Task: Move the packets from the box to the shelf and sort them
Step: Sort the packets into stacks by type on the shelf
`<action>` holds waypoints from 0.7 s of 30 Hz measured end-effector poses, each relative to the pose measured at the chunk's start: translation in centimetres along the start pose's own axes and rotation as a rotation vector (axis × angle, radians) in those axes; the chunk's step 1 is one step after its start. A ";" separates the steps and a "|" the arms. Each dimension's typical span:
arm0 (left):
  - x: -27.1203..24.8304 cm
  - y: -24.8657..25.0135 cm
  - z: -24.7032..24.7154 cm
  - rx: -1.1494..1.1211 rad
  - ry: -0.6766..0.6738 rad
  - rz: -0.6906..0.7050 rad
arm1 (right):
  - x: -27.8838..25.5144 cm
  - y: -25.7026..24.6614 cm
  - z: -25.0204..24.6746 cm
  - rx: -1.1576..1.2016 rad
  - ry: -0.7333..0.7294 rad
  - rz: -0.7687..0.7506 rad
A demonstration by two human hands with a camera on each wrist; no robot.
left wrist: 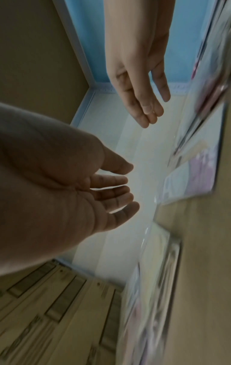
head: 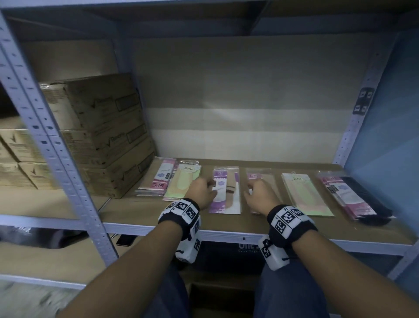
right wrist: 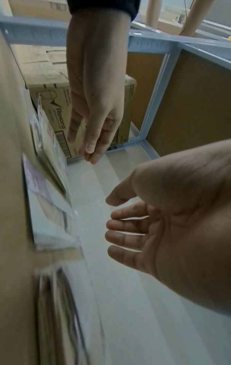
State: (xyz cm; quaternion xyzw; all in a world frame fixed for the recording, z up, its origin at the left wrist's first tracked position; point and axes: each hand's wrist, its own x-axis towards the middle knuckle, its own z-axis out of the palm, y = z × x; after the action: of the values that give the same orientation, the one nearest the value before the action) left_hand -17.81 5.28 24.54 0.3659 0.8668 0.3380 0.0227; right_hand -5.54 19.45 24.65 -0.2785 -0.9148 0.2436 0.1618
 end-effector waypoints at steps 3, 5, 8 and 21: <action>0.0 -2.7 -2.5 0.037 0.053 -0.040 | 0.7 -2.5 1.4 0.074 -0.030 -0.038; -0.2 -4.5 -4.1 0.070 0.070 -0.081 | 1.1 -4.1 2.6 0.086 -0.044 -0.062; -0.4 -7.4 -6.3 0.098 0.082 -0.163 | 1.7 -6.2 5.0 0.083 -0.092 -0.062; 1.3 -16.5 -10.9 0.117 0.096 -0.474 | 5.3 -11.9 11.4 0.025 -0.323 0.084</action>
State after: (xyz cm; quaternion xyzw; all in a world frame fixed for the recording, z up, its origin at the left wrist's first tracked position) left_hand -32.06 -8.40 23.29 0.1366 0.9466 0.2893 0.0387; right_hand -19.82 9.93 22.39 -0.2715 -0.9134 0.3032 0.0060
